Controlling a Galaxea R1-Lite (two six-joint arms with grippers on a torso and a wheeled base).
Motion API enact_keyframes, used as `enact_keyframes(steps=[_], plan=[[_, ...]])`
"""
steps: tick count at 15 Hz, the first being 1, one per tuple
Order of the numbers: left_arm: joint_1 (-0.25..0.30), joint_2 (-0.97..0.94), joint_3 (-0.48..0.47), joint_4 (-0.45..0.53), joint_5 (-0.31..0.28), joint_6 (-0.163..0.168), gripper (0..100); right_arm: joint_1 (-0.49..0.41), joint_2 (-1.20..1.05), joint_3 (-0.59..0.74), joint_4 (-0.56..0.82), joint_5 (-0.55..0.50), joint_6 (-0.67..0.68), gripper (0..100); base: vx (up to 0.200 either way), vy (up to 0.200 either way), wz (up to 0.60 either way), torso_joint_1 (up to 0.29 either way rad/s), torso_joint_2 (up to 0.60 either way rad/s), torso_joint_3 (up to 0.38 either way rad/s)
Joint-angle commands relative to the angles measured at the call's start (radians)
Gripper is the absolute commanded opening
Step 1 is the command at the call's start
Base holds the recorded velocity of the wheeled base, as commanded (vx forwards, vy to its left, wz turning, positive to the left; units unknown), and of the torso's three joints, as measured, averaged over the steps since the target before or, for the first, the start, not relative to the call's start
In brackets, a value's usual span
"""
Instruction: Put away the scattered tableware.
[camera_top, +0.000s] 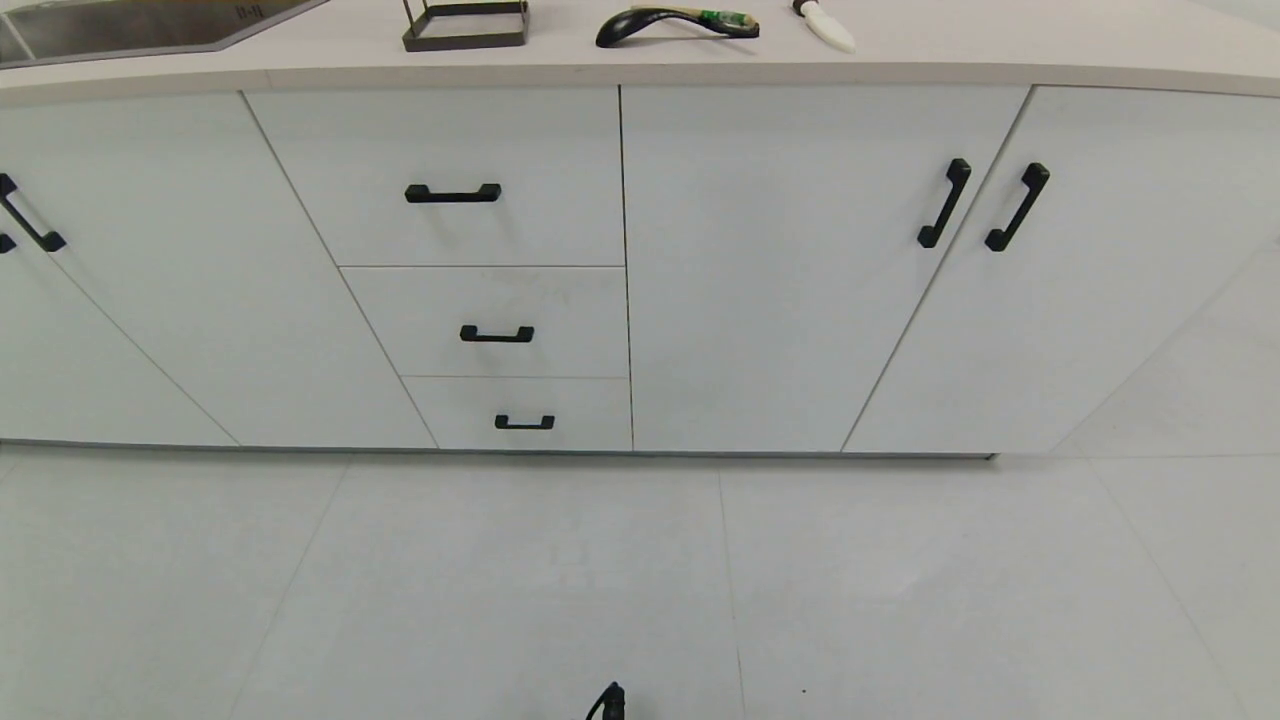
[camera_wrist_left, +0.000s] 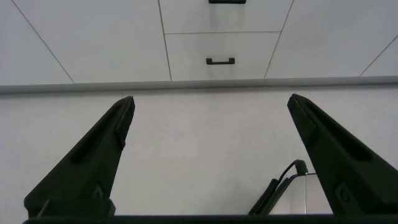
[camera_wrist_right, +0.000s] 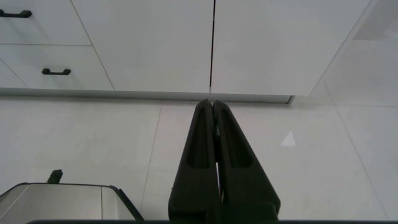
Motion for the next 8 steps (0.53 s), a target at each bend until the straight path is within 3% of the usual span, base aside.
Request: enact_keyframes(steps=[1, 6, 8], plan=[[0.000, 0.000, 0.000, -0.003, -0.029, 0.019, 100, 0.000, 0.002, 0.000, 0.000, 0.001, 0.000, 0, 0.000, 0.000, 0.00, 0.000, 0.00, 0.000], [0.000, 0.000, -0.001, 0.000, -0.027, 0.018, 100, 0.000, 0.002, 0.000, 0.000, -0.001, -0.002, 0, 0.000, 0.000, 0.00, 0.000, 0.00, 0.000], [0.000, 0.000, -0.001, 0.000, -0.027, 0.015, 100, 0.000, 0.002, 0.000, 0.000, -0.001, 0.000, 0, 0.000, 0.000, 0.00, 0.122, -0.16, -0.029]])
